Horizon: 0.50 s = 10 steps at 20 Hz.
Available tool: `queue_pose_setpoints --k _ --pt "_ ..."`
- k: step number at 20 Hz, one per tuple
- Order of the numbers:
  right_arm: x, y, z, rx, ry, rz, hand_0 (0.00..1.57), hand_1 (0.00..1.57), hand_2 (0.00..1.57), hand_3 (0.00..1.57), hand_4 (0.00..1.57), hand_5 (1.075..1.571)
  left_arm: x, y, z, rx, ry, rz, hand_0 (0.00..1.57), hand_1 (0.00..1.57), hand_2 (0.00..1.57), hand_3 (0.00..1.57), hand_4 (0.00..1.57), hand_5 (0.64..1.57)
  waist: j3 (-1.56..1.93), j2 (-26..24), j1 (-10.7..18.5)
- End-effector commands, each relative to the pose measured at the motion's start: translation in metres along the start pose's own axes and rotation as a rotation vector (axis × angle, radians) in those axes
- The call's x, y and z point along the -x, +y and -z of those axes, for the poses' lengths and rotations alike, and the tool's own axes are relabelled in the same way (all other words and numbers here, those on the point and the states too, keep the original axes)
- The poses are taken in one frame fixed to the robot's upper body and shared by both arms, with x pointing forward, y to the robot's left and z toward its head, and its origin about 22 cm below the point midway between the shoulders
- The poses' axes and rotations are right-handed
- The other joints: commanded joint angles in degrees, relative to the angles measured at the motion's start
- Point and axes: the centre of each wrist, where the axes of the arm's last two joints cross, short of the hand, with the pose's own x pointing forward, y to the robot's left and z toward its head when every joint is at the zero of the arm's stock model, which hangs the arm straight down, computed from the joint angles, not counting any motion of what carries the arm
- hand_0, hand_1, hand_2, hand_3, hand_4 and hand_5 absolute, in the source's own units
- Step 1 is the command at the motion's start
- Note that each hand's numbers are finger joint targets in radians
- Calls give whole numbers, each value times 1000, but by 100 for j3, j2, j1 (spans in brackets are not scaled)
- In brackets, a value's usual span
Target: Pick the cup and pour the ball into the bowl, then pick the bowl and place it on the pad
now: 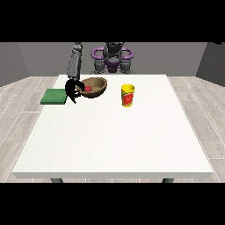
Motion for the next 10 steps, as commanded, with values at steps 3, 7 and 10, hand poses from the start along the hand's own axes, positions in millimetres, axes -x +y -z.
queue_pose_setpoints --k 3,7,10 --pt "-16 -3 17 43 215 -96 1571 1571 1571 1571 1063 1501 19 17 -12 -56 41 -7 0 0 0 0 693 1570 204 -99 -69" --pt "-38 27 28 19 309 -151 1571 1571 1571 1571 1042 1535 28 50 -29 -125 155 6 0 0 0 0 730 1569 206 -807 -530" --pt "-68 38 50 -18 344 -142 1571 1571 1571 1571 1034 1534 31 61 -36 -178 174 6 0 0 0 0 723 1569 213 -905 -801"
